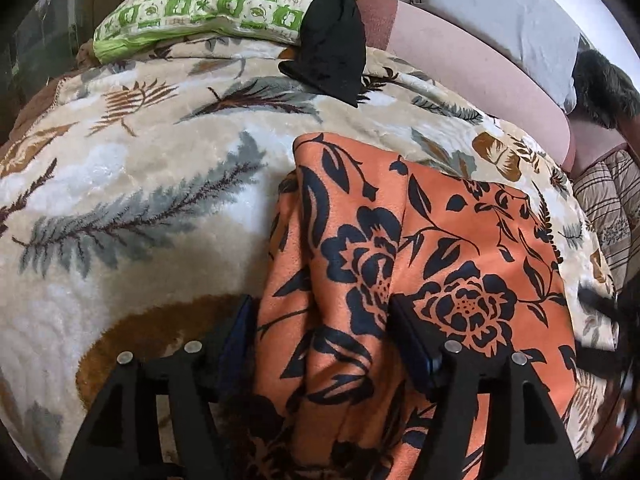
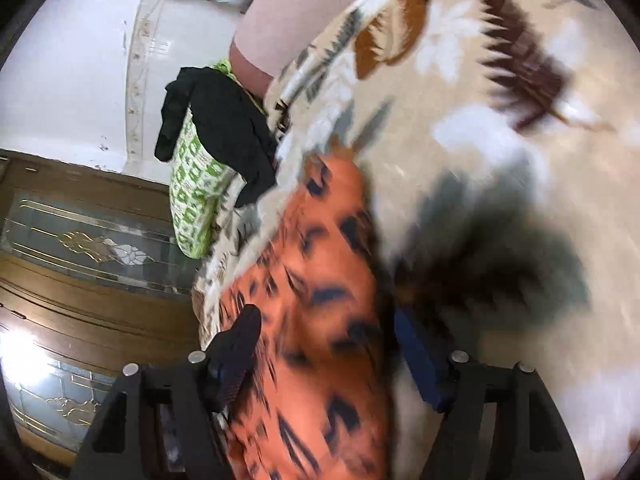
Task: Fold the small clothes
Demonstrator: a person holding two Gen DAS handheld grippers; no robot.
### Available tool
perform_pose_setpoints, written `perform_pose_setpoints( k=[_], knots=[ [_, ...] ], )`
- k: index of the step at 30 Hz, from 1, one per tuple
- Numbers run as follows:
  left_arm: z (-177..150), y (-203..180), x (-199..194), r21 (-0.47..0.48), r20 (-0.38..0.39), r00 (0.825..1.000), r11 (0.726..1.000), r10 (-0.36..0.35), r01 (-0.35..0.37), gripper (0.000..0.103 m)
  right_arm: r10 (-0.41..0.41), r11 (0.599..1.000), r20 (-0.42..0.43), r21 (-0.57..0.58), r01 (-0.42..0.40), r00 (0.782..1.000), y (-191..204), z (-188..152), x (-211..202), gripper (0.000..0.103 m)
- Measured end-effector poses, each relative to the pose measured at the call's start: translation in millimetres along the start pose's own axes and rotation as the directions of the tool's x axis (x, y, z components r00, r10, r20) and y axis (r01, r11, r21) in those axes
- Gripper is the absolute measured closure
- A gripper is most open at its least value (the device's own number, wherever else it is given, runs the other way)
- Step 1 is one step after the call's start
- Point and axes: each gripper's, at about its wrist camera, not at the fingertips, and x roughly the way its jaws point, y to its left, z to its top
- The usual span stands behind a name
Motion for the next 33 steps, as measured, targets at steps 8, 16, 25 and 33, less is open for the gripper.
perform_pose_setpoints(
  k=[8, 16, 25, 33],
  knots=[
    [-1, 1, -2, 0.002, 0.01, 1.0, 1.0, -0.004, 0.004, 0.033, -0.068, 0.994, -0.018, -0.09, 0.066, 0.998, 22, -37, 0, 0.071],
    [-1, 3, -1, -0.002, 0.003, 1.0, 1.0, -0.024, 0.024, 0.032, -0.099, 0.995, -0.027, -0.034, 0.098, 0.995, 11, -53, -9, 0.036],
    [-2, 4, 0, -0.011, -0.003, 0.999, 0.999, -0.037, 0.037, 0.032, -0.119, 0.987, -0.069, -0.116, 0.11, 0.991, 22, -89, -13, 0.076],
    [-17, 19, -74, -0.006, 0.15, 0.986, 0.997, -0.073, 0.075, 0.032, -0.213, 0.951, 0.009, -0.227, 0.209, 0.977, 38, -99, -44, 0.047]
  ],
)
